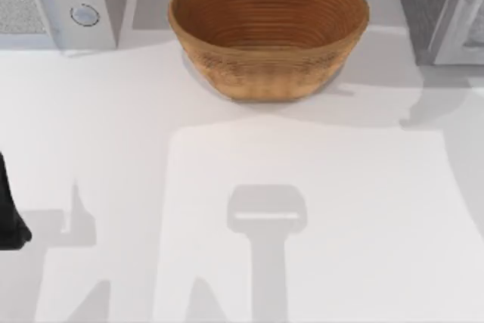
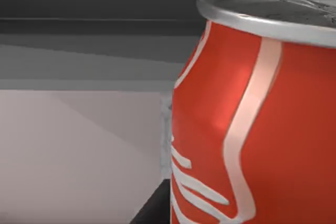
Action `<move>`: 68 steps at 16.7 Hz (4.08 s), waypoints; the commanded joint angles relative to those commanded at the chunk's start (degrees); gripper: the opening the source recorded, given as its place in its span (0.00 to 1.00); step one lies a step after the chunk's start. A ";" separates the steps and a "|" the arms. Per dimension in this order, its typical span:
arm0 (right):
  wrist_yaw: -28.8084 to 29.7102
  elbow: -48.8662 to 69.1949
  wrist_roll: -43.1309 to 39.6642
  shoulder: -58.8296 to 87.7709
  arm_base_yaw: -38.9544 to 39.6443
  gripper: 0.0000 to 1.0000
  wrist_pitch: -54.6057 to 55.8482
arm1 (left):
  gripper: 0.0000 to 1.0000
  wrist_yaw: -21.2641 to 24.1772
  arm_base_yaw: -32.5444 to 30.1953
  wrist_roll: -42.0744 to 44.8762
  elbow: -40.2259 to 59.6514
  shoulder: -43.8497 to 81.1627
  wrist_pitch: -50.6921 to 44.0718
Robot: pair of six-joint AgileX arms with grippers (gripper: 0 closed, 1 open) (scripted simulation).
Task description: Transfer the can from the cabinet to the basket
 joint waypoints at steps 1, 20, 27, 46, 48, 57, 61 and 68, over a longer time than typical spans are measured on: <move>-0.78 -6.11 -0.03 -3.38 -0.69 0.00 2.29 | 1.00 0.00 0.00 0.00 0.00 0.00 0.00; -11.59 -82.21 -0.54 -50.28 -10.76 0.00 33.90 | 1.00 0.00 0.00 0.00 0.00 0.00 0.00; -8.96 -77.99 -0.44 -43.91 -8.28 0.00 35.39 | 1.00 0.00 0.00 0.00 0.00 0.00 0.00; 24.48 -8.09 0.55 55.25 24.37 0.00 65.61 | 1.00 0.00 0.00 0.00 0.00 0.00 0.00; 26.81 -3.48 0.59 62.30 26.59 0.00 67.48 | 1.00 0.00 0.00 0.00 0.00 0.00 0.00; 29.12 0.74 0.75 69.58 28.68 0.00 69.15 | 1.00 0.00 0.00 0.00 0.00 0.00 0.00; 28.18 4.00 0.64 72.32 27.80 0.00 69.21 | 1.00 0.00 0.00 0.00 0.00 0.00 0.00; 27.59 5.94 0.54 73.90 27.15 0.08 69.19 | 1.00 0.00 0.00 0.00 0.00 0.00 0.00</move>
